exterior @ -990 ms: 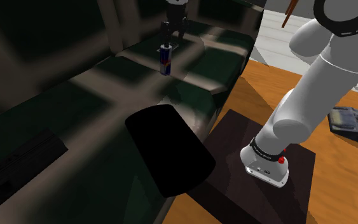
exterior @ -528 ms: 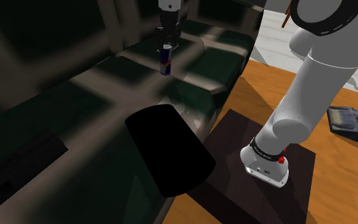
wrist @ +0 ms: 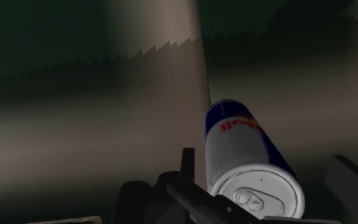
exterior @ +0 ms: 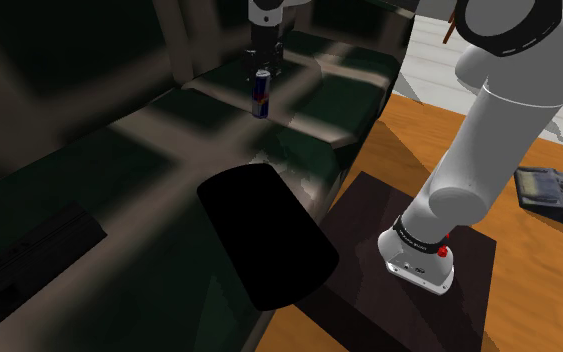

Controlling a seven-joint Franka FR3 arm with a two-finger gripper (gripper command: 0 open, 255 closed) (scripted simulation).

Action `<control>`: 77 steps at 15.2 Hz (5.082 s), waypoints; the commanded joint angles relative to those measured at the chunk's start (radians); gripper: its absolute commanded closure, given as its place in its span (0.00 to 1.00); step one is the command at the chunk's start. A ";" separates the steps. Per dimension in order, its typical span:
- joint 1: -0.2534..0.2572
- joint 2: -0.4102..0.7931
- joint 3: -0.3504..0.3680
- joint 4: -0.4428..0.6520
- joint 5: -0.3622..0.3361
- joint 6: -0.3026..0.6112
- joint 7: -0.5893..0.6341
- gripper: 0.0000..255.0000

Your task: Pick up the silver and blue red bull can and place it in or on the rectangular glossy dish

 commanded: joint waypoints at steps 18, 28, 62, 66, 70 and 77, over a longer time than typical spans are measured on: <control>-0.009 0.152 0.017 0.143 0.007 0.016 -0.206 0.00; -0.013 0.393 0.070 0.360 -0.003 0.049 -0.472 0.00; -0.035 0.383 0.101 0.456 -0.020 -0.058 -0.458 1.00; -0.034 0.384 0.102 0.512 -0.020 -0.113 -0.456 1.00; -0.033 0.391 0.102 0.577 -0.021 -0.170 -0.454 1.00; -0.030 0.420 0.102 0.719 -0.023 -0.283 -0.450 1.00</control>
